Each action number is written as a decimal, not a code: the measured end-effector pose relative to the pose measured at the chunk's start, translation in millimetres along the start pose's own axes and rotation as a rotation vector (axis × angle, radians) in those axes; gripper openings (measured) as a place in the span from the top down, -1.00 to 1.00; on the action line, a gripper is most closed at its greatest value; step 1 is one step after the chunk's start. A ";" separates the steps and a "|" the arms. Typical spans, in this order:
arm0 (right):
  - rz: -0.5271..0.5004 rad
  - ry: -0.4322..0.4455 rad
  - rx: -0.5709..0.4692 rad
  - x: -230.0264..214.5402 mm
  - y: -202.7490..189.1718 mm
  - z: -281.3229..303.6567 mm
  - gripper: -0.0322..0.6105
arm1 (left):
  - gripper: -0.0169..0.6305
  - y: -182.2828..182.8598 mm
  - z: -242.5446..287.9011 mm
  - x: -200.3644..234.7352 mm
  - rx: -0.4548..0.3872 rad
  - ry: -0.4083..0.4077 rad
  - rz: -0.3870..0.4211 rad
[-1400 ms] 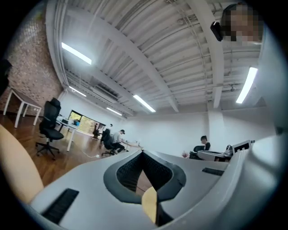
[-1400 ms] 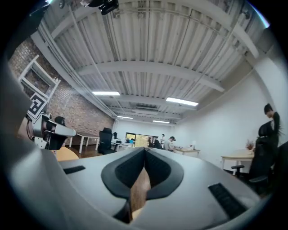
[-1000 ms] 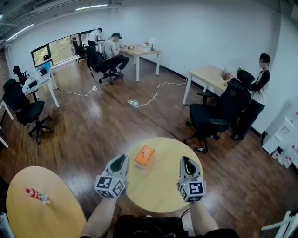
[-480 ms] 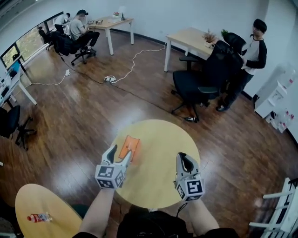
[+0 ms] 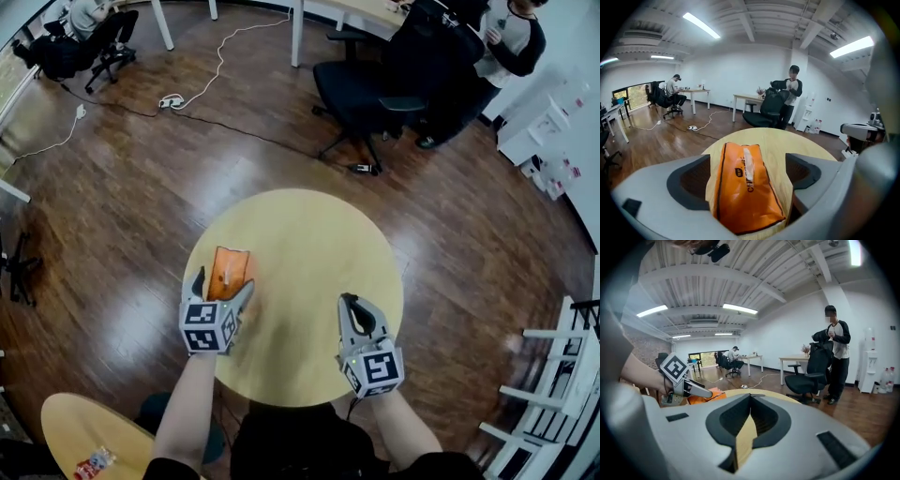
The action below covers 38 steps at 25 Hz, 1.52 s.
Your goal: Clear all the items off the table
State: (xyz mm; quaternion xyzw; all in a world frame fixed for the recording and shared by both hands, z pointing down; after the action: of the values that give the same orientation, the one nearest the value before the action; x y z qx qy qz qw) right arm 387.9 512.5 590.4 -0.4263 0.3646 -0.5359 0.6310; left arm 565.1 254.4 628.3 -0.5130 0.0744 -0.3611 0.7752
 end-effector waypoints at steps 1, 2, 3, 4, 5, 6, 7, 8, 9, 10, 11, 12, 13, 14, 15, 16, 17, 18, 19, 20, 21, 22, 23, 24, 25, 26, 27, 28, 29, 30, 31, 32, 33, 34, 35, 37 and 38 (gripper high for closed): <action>0.001 0.004 0.011 0.6 -3.1 2.1 0.89 | -0.60 -3.0 7.9 3.2 0.022 0.003 -0.006; 0.001 0.006 0.020 1.2 -5.4 3.6 0.89 | -0.60 -6.6 14.9 5.7 0.046 0.003 -0.010; 0.001 0.008 0.028 1.4 -7.4 4.6 0.89 | -0.60 -10.7 20.7 7.2 0.070 0.003 -0.012; 0.001 0.008 0.035 1.2 -9.2 5.6 0.89 | -0.60 -14.7 25.0 8.2 0.092 0.004 -0.010; -0.001 0.008 0.043 0.7 -11.1 6.5 0.89 | -0.60 -18.3 27.8 9.0 0.109 0.007 -0.005; -0.004 0.009 0.051 0.0 -13.2 7.5 0.89 | -0.60 -21.3 29.4 9.9 0.121 0.012 0.001; -0.007 0.012 0.057 -0.2 -14.8 8.6 0.89 | -0.60 -23.7 30.6 10.9 0.132 0.018 0.004; -0.007 0.017 0.061 0.2 -15.0 9.8 0.89 | -0.60 -25.6 31.7 11.9 0.141 0.024 0.007; -0.005 0.021 0.063 0.8 -14.7 10.8 0.89 | -0.60 -27.2 32.9 12.7 0.151 0.030 0.008; -0.006 0.025 0.065 0.9 -14.7 11.5 0.89 | -0.59 -28.8 34.2 13.3 0.160 0.035 0.009; -0.009 0.027 0.067 0.5 -15.3 11.7 0.89 | -0.59 -30.2 35.4 13.5 0.168 0.041 0.009; -0.013 0.028 0.070 -0.5 -16.4 11.5 0.89 | -0.57 -31.1 36.5 13.4 0.175 0.045 0.010; -0.015 0.027 0.071 -1.6 -17.3 11.5 0.89 | -0.55 -31.3 37.8 12.9 0.181 0.050 0.013; -0.011 0.027 0.072 -2.6 -17.9 11.8 0.89 | -0.53 -31.2 39.3 12.4 0.186 0.052 0.016; -0.007 0.027 0.072 -3.5 -18.6 12.4 0.89 | -0.51 -31.0 40.9 12.2 0.190 0.052 0.020; -0.008 0.027 0.075 -4.2 -20.3 13.0 0.89 | -0.49 -31.3 42.1 12.4 0.190 0.049 0.022; -0.015 0.029 0.079 -4.7 -22.8 13.4 0.89 | -0.47 -31.7 42.4 13.1 0.188 0.044 0.019; -0.024 0.031 0.084 -4.6 -24.8 13.4 0.89 | -0.43 -31.8 41.3 13.8 0.184 0.040 0.009; -0.027 0.034 0.083 -3.7 -24.6 13.4 0.89 | -0.39 -31.3 38.9 14.6 0.176 0.037 -0.010; -0.024 0.037 0.076 -2.3 -22.0 13.4 0.89 | -0.35 -30.0 35.4 14.9 0.163 0.034 -0.038; -0.020 0.040 0.065 -1.4 -18.2 13.6 0.89 | -0.34 -27.9 31.3 14.4 0.145 0.032 -0.069; -0.018 0.046 0.052 -1.6 -14.3 13.8 0.89 | -0.34 -24.8 26.8 12.7 0.121 0.031 -0.095; -0.017 0.051 0.038 -2.7 -10.4 13.9 0.89 | -0.34 -20.9 22.4 9.5 0.096 0.033 -0.106; -0.018 0.056 0.024 -4.5 -6.1 13.5 0.89 | -0.34 -16.1 18.2 5.3 0.072 0.038 -0.104; -0.019 0.060 0.010 -6.3 -1.6 12.6 0.89 | -0.34 -10.8 14.0 0.6 0.051 0.042 -0.096; -0.019 0.065 -0.004 -7.7 3.4 10.9 0.89 | -0.34 -4.9 9.3 -3.8 0.032 0.044 -0.089; -0.021 0.069 -0.020 -8.0 9.2 8.6 0.89 | -0.34 1.8 3.3 -7.6 0.013 0.044 -0.085; -0.024 0.074 -0.035 -7.2 16.1 5.6 0.89 | -0.34 9.4 -4.5 -10.8 -0.009 0.044 -0.083; -0.031 0.081 -0.050 -5.8 23.8 2.1 0.89 | -0.34 17.6 -14.1 -14.4 -0.035 0.044 -0.080; -0.040 0.090 -0.066 -4.5 32.1 -2.5 0.89 | -0.34 25.6 -25.6 -19.4 -0.064 0.044 -0.076; -0.049 0.101 -0.085 -3.7 40.7 -8.5 0.89 | -0.34 33.1 -39.2 -26.5 -0.095 0.046 -0.070; -0.054 0.113 -0.107 -3.4 49.8 -15.5 0.89 | -0.34 40.2 -54.4 -35.3 -0.126 0.053 -0.061; -0.054 0.125 -0.135 -3.0 59.5 -22.1 0.89 | -0.34 47.5 -70.6 -44.9 -0.158 0.065 -0.049; -0.053 0.140 -0.169 -1.8 70.0 -26.8 0.89 | -0.34 54.8 -87.2 -54.0 -0.193 0.081 -0.034; -0.049 0.158 -0.207 0.9 80.4 -29.6 0.89 | -0.34 61.5 -103.7 -61.9 -0.233 0.098 -0.018; -0.042 0.193 -0.272 10.9 97.5 -34.9 0.89 | -0.34 69.2 -137.1 -76.0 -0.312 0.124 0.013; -0.041 0.207 -0.294 17.3 103.7 -39.1 0.89 | -0.34 69.8 -153.7 -82.9 -0.346 0.133 0.026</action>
State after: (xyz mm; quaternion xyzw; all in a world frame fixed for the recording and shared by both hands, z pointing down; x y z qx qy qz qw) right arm 392.7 496.2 479.5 -0.4639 0.4932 -0.5304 0.5101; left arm 463.9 208.1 476.8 -0.6126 0.1931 -0.3661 0.6734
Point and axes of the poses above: the fingertips, and each gripper's own axes: z forward along the fingers, x to its left, y out of its top, the point moved 10 cm from there along -z, backward along the fingers, and after that the axes turned 15 degrees about -y, right-handed, at the moved point
